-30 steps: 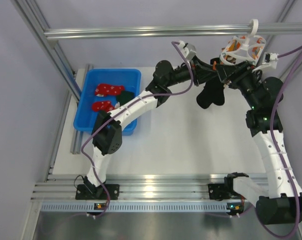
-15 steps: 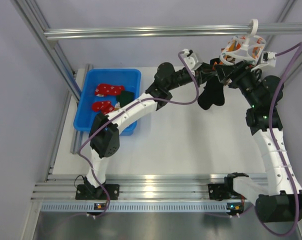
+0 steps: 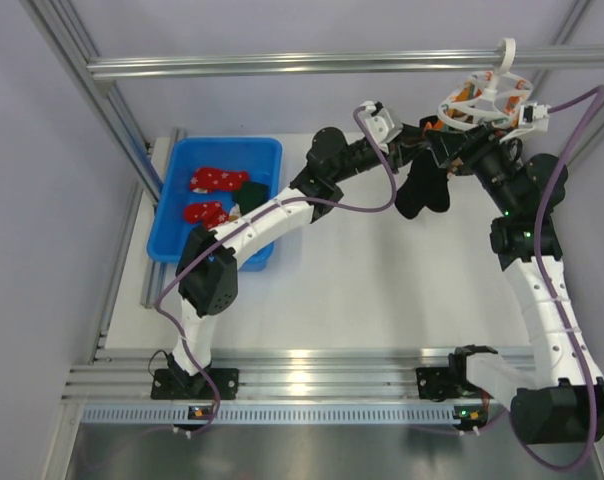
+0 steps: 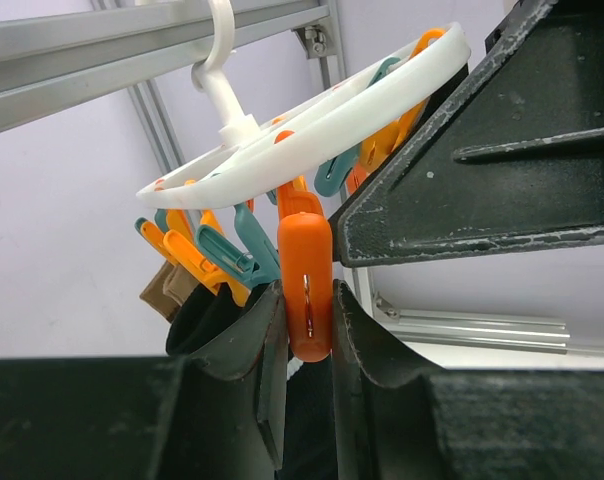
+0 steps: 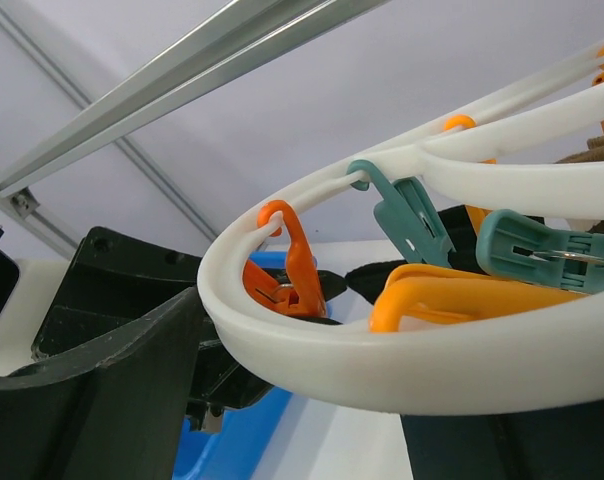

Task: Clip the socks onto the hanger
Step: Open the clamp at the hanger.

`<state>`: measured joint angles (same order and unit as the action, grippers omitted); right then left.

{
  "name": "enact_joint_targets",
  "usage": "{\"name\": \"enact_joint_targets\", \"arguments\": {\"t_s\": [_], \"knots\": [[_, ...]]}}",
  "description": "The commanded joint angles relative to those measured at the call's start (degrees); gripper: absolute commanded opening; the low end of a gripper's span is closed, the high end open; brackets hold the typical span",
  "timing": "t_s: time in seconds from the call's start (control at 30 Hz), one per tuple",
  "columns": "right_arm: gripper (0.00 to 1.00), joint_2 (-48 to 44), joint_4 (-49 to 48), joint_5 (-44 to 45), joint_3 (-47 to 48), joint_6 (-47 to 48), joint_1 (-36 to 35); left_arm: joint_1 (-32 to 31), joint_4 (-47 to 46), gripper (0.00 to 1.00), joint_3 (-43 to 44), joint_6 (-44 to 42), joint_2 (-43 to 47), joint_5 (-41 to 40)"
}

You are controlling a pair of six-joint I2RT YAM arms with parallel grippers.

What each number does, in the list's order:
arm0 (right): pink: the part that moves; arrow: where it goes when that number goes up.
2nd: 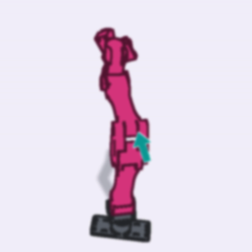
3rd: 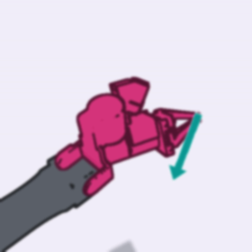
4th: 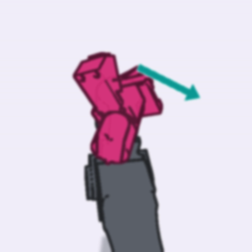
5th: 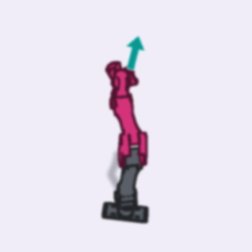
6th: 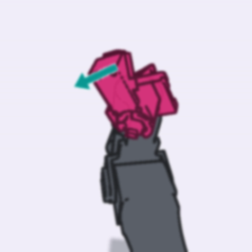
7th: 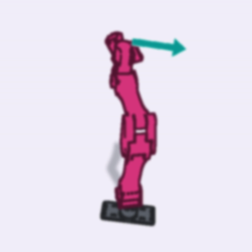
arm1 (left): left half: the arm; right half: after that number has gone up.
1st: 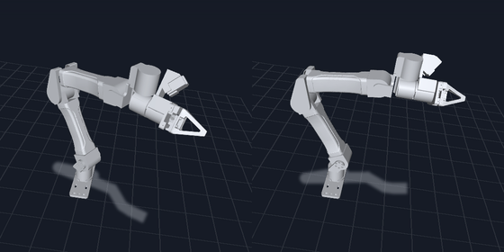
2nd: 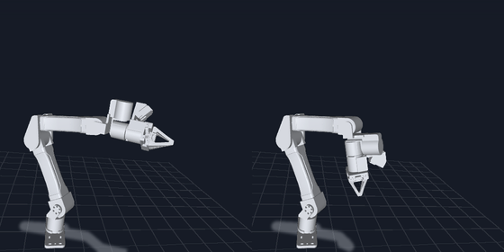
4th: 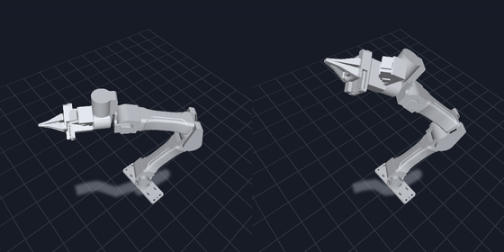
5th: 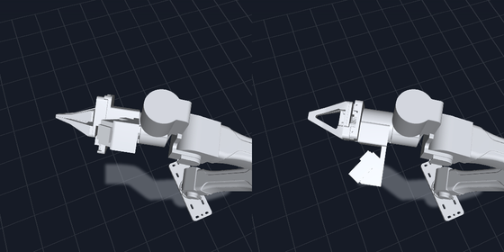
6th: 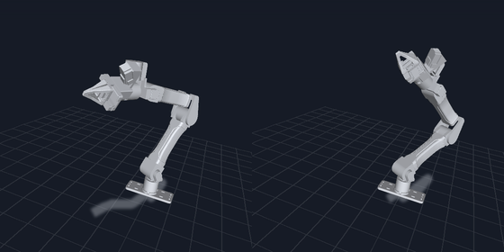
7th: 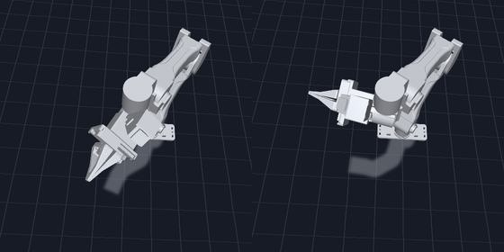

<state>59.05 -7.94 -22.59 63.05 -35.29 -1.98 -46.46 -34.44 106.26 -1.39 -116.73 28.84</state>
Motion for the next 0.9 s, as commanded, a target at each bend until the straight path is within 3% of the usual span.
{"name": "enact_joint_targets", "arguments": {"t_s": [0.0, 0.37, 0.53, 0.87], "knots": [[0.71, 1.5, -11.9, -3.9, 1.7, 2.8, -0.5, -1.3, -1.8, 0.0, -0.8, 0.1, 2.5, 5.6], [0.71, 0.0, -10.8, -2.6, 2.5, 8.0, -3.6, -1.3, -3.4, 0.0, -0.3, 2.9, 1.8, 6.9], [0.73, -1.7, -7.3, 2.2, 3.3, 13.1, -6.5, -1.1, -3.8, 0.0, 0.7, 5.5, 1.2, 7.0], [0.75, -6.0, -5.1, 9.2, 0.2, 12.9, -7.3, -1.0, -5.1, 0.0, 1.4, 7.3, 0.1, 7.5]]}}
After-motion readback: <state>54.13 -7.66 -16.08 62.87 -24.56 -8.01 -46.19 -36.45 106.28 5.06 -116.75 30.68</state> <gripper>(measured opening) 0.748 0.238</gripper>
